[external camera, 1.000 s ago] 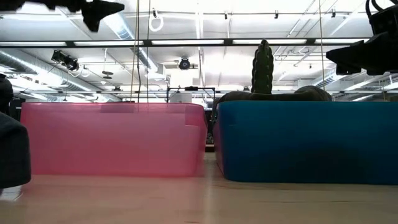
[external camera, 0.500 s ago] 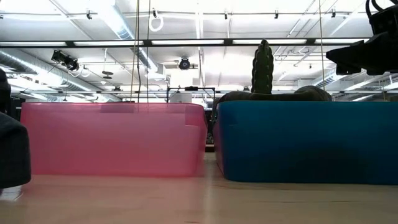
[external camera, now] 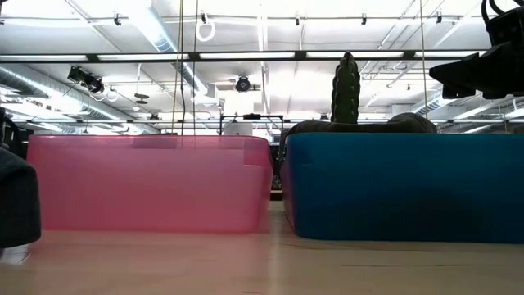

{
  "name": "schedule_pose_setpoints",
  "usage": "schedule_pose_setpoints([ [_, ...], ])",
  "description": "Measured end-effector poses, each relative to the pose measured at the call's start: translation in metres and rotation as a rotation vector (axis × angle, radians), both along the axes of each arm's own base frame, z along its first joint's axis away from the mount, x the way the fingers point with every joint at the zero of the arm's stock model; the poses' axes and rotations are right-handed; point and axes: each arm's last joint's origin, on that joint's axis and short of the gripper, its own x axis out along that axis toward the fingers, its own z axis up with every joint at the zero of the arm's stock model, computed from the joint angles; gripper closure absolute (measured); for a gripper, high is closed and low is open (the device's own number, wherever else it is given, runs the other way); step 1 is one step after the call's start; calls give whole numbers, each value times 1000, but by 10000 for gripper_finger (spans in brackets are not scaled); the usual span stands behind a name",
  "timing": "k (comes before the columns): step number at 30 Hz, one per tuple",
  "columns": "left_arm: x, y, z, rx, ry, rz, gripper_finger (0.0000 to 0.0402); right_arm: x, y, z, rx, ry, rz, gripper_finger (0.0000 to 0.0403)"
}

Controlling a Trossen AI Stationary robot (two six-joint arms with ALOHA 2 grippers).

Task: Pick & Place hat
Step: Put the bottom blue cap into the red bin

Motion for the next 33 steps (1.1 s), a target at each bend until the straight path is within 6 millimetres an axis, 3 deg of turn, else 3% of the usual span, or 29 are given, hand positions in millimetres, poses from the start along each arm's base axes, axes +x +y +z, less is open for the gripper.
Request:
schedule_pose_setpoints([
  [11, -7, -66, -44, -76, 94, 167, 181, 0, 0, 0, 0, 0, 0, 364],
  [17, 6, -86, -60, -152, 94, 168, 181, 0, 0, 0, 0, 1, 0, 364],
  [25, 27, -94, -80, -174, 138, 137, 182, 0, 0, 0, 0, 0, 0, 364],
  [33, 29, -95, -103, -69, 230, 170, 182, 0, 0, 0, 0, 0, 0, 364],
])
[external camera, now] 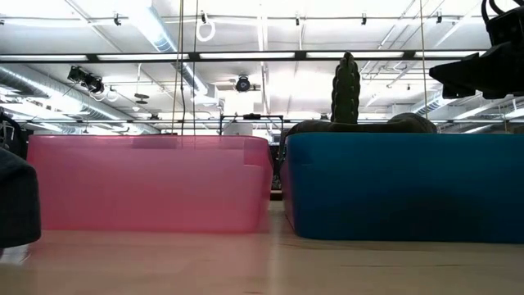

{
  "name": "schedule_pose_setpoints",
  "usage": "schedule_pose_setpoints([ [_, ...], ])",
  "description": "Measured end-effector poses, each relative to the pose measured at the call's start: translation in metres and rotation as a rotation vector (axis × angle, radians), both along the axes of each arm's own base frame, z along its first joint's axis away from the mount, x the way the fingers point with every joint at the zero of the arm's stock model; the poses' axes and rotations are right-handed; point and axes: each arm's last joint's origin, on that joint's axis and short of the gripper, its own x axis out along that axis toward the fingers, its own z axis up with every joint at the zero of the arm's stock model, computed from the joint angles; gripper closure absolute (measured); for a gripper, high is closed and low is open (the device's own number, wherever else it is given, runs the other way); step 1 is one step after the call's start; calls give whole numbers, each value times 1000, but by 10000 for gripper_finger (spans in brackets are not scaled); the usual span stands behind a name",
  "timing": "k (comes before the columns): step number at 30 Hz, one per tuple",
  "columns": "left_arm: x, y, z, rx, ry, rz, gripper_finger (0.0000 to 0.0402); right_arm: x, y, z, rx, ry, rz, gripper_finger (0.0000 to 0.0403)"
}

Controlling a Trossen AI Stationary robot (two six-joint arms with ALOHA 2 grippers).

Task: Pick & Place hat
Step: Put the bottom blue cap into the red bin

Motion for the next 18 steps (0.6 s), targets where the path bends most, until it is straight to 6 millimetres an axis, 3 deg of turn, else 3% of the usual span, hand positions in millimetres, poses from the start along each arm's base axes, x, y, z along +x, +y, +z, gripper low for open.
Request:
schedule_pose_setpoints([
  [11, -6, 15, -7, 118, 116, 168, 182, 0, 0, 0, 0, 0, 0, 364],
  [18, 1, 18, -14, 102, 123, 164, 182, 0, 0, 0, 0, 0, 0, 364],
])
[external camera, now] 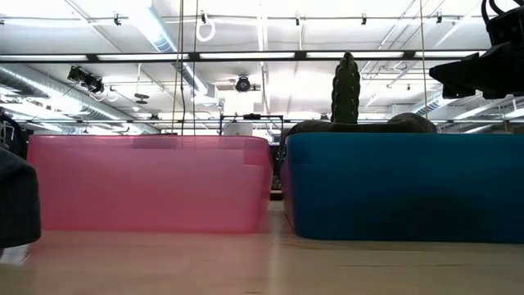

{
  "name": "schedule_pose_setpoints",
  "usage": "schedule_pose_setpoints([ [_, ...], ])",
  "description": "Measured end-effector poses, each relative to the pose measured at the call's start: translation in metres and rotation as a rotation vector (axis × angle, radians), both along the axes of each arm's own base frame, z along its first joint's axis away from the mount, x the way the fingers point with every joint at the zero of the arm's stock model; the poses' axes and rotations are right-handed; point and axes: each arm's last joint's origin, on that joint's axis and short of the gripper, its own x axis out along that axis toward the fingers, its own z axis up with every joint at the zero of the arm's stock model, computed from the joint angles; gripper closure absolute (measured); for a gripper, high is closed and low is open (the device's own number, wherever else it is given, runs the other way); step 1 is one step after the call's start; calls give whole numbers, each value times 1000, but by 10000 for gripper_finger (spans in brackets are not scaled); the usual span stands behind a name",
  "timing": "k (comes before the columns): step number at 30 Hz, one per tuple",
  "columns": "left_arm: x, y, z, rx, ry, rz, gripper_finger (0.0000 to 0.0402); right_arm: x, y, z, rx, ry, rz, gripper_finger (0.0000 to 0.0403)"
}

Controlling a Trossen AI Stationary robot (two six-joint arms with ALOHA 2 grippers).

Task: Pick & Place hat
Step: Put the bottom blue cap into the red bin

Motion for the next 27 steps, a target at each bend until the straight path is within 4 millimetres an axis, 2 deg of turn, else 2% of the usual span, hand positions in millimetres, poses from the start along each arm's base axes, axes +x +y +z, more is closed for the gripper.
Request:
schedule_pose_setpoints([
  [10, 12, -3, -35, 8, 183, -11, 182, 0, 0, 0, 0, 0, 0, 364],
  [18, 10, -7, -41, 38, 182, -10, 183, 0, 0, 0, 0, 0, 0, 364],
  [22, 10, -7, -41, 41, 175, 8, 204, 0, 0, 0, 0, 0, 0, 364],
  [27, 11, -7, -41, 39, 175, -11, 251, 0, 0, 0, 0, 0, 0, 364],
])
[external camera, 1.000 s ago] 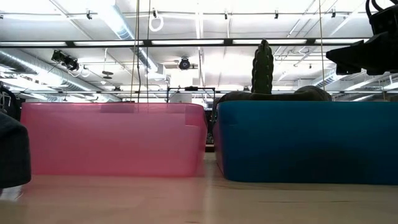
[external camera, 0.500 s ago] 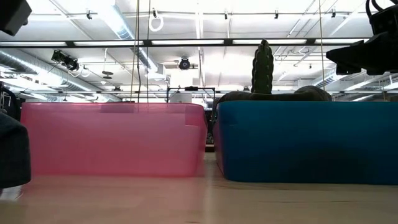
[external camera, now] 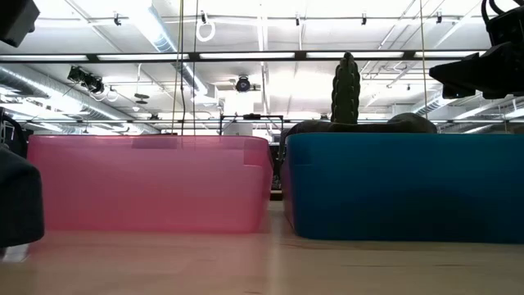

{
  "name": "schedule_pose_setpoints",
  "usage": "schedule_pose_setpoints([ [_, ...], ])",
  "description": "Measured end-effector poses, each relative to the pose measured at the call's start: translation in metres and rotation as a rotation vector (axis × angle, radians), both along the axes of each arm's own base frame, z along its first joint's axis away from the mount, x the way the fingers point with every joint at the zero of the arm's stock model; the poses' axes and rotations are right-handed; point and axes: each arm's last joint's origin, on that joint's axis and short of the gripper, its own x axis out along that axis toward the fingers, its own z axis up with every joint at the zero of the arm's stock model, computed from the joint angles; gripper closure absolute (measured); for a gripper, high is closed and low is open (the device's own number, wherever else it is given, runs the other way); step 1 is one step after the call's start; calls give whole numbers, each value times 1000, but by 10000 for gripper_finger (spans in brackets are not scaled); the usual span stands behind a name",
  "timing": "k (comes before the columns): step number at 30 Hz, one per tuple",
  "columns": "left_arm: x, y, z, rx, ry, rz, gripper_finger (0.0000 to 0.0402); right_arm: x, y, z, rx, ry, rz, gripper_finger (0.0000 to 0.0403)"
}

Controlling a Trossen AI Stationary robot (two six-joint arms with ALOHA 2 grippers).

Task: Pick & Place hat
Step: Put the bottom blue cap into the red bin

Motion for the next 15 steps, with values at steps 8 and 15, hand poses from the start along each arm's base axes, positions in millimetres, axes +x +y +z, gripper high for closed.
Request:
schedule_pose_setpoints([
  [8, -1, -1, 0, -50, 59, -47, 388, 0, 0, 0, 0, 0, 0, 364],
  [15, -2, -4, 7, -99, 110, -113, 395, 0, 0, 0, 0, 0, 0, 364],
])
